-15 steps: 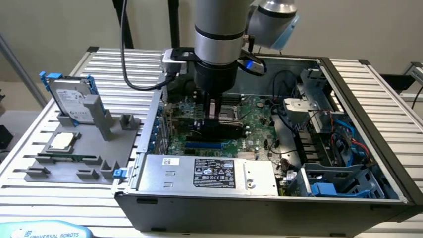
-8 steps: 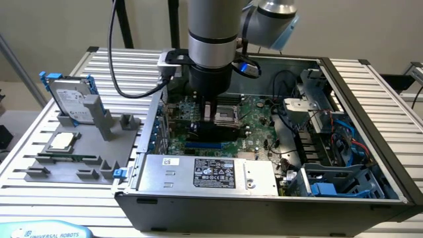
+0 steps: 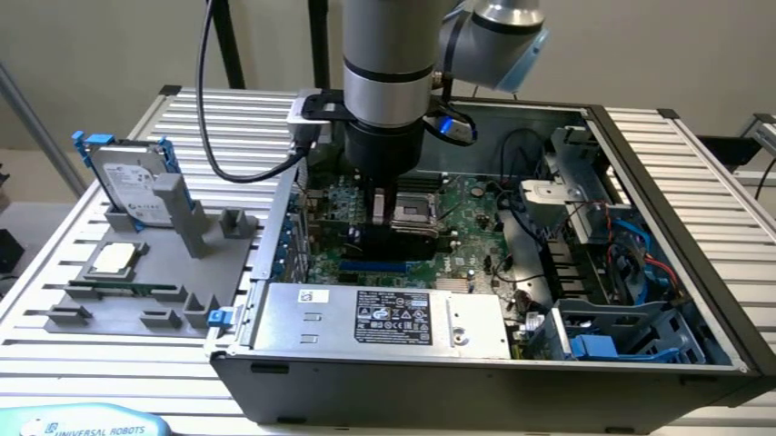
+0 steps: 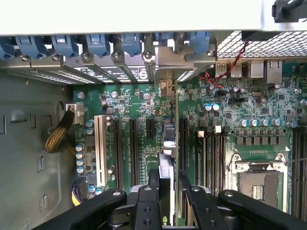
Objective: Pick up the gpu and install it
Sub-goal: 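Insert the gpu into the slot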
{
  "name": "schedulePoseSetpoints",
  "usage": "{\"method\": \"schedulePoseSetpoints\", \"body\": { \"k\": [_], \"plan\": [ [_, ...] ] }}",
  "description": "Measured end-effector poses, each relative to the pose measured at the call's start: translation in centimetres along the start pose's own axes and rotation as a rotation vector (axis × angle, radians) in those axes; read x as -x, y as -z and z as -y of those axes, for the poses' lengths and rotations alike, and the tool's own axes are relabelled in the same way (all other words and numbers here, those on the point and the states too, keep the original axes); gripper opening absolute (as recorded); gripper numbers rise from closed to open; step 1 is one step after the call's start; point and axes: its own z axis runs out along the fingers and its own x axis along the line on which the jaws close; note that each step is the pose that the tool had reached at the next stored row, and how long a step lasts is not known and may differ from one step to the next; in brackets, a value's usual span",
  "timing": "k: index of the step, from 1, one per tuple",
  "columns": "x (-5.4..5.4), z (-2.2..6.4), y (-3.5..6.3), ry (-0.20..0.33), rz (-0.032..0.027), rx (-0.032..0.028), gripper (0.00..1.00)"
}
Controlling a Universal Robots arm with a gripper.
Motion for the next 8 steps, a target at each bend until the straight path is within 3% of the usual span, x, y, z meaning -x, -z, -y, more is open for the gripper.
{"method": "schedulePoseSetpoints", "body": {
  "k": [8],
  "plan": [
    [-0.36, 0.02, -0.03, 0.0, 0.0001, 0.0, 0.27]
  ]
}}
